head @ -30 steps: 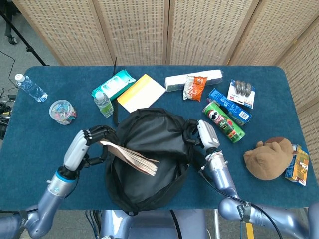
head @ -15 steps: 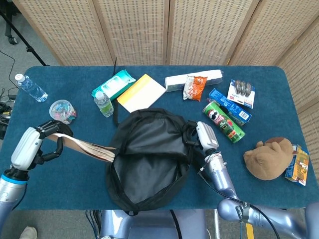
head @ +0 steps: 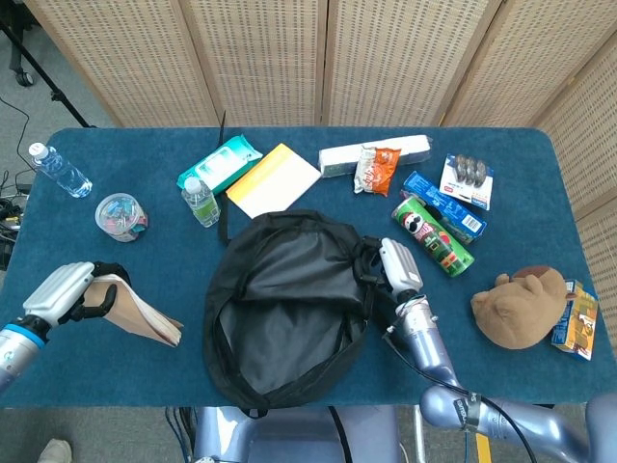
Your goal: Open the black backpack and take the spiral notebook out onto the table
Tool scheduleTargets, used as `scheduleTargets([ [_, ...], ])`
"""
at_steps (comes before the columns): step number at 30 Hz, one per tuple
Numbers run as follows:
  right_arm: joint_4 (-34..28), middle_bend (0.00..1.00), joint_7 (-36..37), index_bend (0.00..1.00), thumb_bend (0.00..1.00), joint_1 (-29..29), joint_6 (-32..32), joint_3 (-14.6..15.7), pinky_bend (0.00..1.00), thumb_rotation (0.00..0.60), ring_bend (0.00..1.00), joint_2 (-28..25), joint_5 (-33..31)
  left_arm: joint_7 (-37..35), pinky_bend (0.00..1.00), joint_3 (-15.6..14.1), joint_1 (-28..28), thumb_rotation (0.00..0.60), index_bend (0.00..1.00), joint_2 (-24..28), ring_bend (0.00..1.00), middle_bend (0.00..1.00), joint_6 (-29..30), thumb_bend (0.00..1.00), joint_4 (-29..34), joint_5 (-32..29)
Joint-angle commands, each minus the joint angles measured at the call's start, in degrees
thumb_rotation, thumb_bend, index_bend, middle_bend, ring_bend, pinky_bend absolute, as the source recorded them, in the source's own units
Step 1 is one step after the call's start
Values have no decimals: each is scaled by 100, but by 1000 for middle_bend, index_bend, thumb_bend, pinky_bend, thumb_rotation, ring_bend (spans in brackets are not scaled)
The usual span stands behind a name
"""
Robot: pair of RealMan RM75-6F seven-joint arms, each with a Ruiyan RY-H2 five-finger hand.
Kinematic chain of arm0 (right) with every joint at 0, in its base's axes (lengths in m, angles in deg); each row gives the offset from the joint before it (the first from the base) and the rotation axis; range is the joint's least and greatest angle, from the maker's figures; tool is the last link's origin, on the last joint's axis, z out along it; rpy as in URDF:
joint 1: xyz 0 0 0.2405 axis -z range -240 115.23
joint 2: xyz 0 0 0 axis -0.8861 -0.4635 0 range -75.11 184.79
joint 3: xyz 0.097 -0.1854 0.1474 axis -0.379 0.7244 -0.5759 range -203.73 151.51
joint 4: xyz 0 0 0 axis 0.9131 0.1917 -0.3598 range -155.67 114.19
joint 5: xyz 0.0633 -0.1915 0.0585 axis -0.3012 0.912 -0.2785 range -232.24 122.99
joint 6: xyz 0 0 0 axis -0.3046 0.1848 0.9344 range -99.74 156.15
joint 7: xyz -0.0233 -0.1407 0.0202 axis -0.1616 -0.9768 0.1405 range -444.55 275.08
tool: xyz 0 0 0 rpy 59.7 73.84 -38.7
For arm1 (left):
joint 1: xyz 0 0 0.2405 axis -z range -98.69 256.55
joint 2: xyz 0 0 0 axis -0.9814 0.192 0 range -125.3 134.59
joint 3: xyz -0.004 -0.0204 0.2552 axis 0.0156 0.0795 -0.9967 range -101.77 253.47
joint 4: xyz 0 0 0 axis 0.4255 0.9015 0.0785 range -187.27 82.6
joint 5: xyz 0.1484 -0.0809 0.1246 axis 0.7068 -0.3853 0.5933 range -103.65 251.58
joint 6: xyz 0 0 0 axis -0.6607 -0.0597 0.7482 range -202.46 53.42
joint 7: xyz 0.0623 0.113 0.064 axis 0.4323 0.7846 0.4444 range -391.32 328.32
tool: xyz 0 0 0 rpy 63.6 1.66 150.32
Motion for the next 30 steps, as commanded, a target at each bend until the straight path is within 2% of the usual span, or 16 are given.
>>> scheduleTargets([
  [1, -1, 664, 11, 672, 724, 14, 10, 2, 490, 600, 529, -8, 8, 822, 275, 178, 154, 600, 514, -829, 85, 116, 52, 569, -644, -565],
  [2, -1, 664, 16, 672, 724, 21, 14, 6, 490, 600, 529, -10, 13, 1023, 167, 234, 128, 600, 310, -999, 14, 18, 198, 526, -769, -639],
  [3, -1, 664, 22, 672, 724, 27, 16, 6, 490, 600, 529, -12, 19, 1194, 96, 280, 98, 600, 154, -1154, 0, 0, 332, 485, -858, -702],
  [5, -6, 664, 33, 672, 724, 42, 25, 13, 490, 600, 529, -20, 32, 1549, 59, 408, 19, 600, 26, -1499, 0, 0, 691, 438, -1054, -820],
  [11, -89, 664, 153, 672, 728, 120, 76, 77, 490, 600, 529, -99, 204, 1788, 51, 810, -278, 600, 0, -2064, 0, 0, 1780, 364, -1285, -742],
  [14, -187, 664, 305, 672, 749, 200, 128, 162, 490, 600, 529, -232, 468, 1917, 51, 929, -394, 600, 0, -2065, 0, 0, 2117, 358, -1270, -667],
  [18, -321, 662, 505, 672, 747, 308, 172, 330, 490, 600, 529, -428, 931, 2181, 46, 920, -491, 600, 0, -1999, 0, 0, 2254, 362, -1136, -598],
  [20, -382, 637, 781, 670, 673, 396, 232, 555, 490, 600, 511, -658, 1575, 2382, 46, 836, -597, 600, 0, -1984, 0, 0, 2379, 365, -1035, -484],
  [21, -374, 592, 933, 648, 536, 420, 269, 664, 487, 600, 471, -763, 1893, 2453, 44, 791, -645, 600, 0, -1983, 0, 0, 2414, 366, -992, -446],
  [22, -357, 523, 1101, 605, 348, 437, 315, 789, 465, 600, 406, -890, 2235, 2515, 43, 743, -699, 600, 0, -1987, 0, 0, 2453, 367, -948, -407],
  [23, -318, 463, 1299, 566, 220, 438, 387, 962, 436, 600, 349, -1074, 2668, 2594, 40, 682, -765, 600, 0, -2004, 0, 0, 2504, 368, -913, -351],
  [24, -280, 359, 1400, 493, 82, 430, 432, 1097, 373, 600, 252, -1225, 2977, 2650, 37, 636, -817, 600, 0, -2024, 0, 0, 2544, 370, -900, -312],
  [25, -210, 256, 1459, 421, 17, 408, 456, 1286, 295, 600, 152, -1443, 3417, 2734, 37, 565, -900, 600, 0, -2060, 0, 0, 2610, 372, -888, -262],
  [27, -81, 108, 1506, 314, 0, 388, 376, 1509, 187, 600, 34, -1700, 3978, 2830, 37, 489, -1015, 600, 0, -2112, 0, 0, 2711, 379, -878, -204],
  [28, 17, 50, 1456, 269, 0, 387, 270, 1612, 146, 600, 5, -1813, 4274, 2870, 37, 448, -1080, 600, 0, -2139, 0, 0, 2764, 381, -873, -182],
  [30, 304, 4, 1229, 222, 0, 410, -79, 1839, 105, 600, 0, -2063, 4951, 2932, 37, 362, -1243, 600, 0, -2200, 0, 0, 2888, 389, -865, -159],
])
